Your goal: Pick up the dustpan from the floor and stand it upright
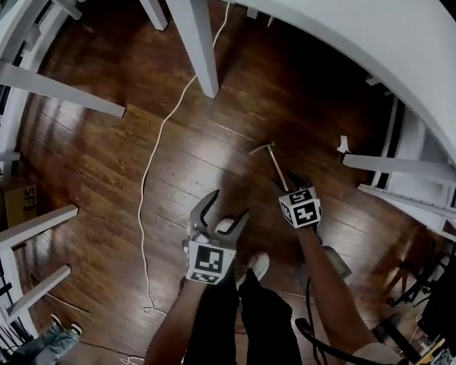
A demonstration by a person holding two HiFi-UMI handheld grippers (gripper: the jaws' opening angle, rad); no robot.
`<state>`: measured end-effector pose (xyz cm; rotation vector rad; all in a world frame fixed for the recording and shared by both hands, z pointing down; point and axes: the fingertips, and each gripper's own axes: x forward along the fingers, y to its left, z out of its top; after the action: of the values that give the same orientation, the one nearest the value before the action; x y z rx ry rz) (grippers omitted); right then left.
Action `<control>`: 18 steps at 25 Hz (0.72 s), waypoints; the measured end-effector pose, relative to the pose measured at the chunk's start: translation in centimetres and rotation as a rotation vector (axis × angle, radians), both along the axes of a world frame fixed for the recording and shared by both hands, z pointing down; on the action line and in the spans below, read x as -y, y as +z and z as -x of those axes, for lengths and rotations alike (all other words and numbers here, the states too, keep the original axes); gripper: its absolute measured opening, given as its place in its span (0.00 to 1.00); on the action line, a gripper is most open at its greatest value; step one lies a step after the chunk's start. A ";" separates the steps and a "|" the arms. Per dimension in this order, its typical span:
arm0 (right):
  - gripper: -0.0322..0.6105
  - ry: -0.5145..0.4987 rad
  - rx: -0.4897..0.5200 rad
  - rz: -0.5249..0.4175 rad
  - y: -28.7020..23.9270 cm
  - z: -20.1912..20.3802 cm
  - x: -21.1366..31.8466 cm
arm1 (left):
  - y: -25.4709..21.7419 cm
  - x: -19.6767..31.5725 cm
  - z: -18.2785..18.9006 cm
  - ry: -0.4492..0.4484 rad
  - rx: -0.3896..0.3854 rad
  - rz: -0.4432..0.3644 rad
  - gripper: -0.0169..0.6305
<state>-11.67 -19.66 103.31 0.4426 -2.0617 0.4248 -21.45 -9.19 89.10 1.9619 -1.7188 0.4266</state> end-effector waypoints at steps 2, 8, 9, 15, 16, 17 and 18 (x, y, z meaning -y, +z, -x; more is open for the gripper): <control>0.37 0.009 -0.024 0.020 5.8 0.1 1.3 | 4.6 1.3 0.2 0.025 -0.003 -0.006 0.57; 0.37 -0.003 -0.138 -0.072 20.7 1.1 3.5 | 15.0 3.5 0.8 0.047 -0.056 -0.020 0.56; 0.37 -0.022 -0.164 -0.107 22.5 1.1 4.3 | 16.1 4.1 0.8 0.047 -0.065 -0.035 0.56; 0.27 0.034 -0.176 -0.077 28.3 0.8 7.8 | 20.2 5.1 0.6 0.057 -0.089 -0.044 0.56; 0.24 0.033 -0.178 -0.066 28.7 0.4 7.8 | 20.3 5.0 0.7 0.052 -0.092 -0.039 0.56; 0.20 0.037 -0.174 -0.061 28.5 0.2 7.8 | 20.0 4.9 0.8 0.044 -0.096 -0.036 0.56; 0.18 0.048 -0.159 -0.056 27.6 0.2 7.8 | 19.4 4.8 1.0 0.034 -0.100 -0.034 0.55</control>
<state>-11.83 -27.42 130.94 0.5433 -1.9160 0.3492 -22.43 -14.00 108.48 2.0045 -1.6421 0.3075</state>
